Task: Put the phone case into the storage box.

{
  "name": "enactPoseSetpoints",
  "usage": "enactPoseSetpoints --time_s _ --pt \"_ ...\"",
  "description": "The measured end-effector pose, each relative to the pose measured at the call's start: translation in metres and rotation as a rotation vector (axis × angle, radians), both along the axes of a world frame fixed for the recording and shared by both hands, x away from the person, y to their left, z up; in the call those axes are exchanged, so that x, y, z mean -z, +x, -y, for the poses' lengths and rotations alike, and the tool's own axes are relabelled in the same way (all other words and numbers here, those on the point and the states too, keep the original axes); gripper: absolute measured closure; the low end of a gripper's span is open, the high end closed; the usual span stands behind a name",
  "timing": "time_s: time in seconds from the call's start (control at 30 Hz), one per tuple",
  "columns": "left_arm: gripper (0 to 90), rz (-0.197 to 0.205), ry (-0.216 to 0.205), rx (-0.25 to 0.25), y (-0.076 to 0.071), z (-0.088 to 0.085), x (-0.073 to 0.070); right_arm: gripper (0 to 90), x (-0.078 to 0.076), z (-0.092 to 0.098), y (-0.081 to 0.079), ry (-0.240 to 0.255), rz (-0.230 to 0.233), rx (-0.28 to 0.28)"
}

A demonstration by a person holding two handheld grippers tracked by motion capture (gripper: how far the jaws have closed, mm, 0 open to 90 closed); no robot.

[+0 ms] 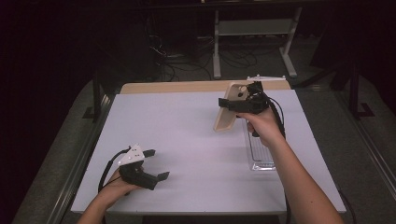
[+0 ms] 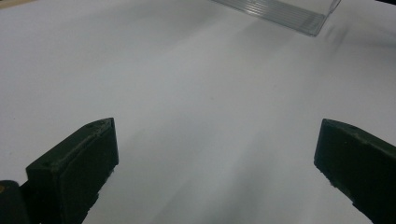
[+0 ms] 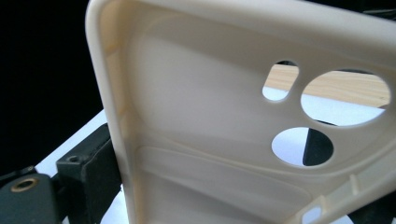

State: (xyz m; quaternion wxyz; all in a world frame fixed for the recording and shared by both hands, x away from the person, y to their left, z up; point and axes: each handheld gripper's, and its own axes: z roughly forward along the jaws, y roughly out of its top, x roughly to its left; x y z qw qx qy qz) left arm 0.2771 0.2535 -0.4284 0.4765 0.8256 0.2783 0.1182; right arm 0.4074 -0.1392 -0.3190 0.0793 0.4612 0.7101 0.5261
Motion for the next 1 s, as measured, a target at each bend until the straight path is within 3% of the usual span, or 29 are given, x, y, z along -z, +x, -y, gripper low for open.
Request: enactPoseSetpoints --time_s 0.17,0.23,0.57,1.0 --pt "0.0 0.007 0.003 0.004 0.001 -0.001 0.000 7.9 -0.007 0.010 0.004 -0.001 0.002 0.032" --pt "0.0 -0.002 -0.021 -0.006 0.000 0.000 0.000 7.9 -0.010 0.013 0.006 -0.012 0.006 0.043" --pt "0.0 -0.005 -0.019 -0.002 0.000 0.000 0.001 8.0 -0.022 0.033 0.011 -0.069 0.007 0.105" --pt "0.0 -0.008 -0.022 -0.007 0.000 0.000 0.001 8.2 -0.026 0.054 0.016 -0.185 0.004 0.189"
